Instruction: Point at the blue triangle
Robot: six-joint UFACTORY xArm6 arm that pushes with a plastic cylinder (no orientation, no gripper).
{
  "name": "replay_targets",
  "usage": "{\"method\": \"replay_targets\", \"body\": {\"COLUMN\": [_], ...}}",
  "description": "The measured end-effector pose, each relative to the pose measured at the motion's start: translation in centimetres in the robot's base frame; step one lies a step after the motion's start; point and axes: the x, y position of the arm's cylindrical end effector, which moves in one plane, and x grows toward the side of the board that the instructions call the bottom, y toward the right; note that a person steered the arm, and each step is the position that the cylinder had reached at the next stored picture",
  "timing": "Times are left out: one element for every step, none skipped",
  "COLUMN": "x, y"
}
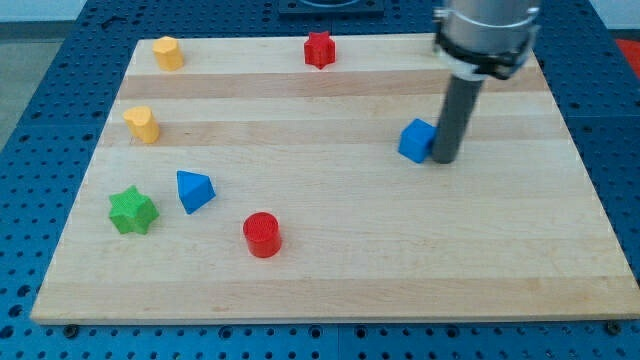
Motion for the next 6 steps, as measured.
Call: {"method": "replay_targets", "body": {"x": [-3.0,-4.6,-3.5,3.5,5.0,5.4], "y": [-1.4,-1.4,-1.4,-3.6,-9.4,-17.7]}}
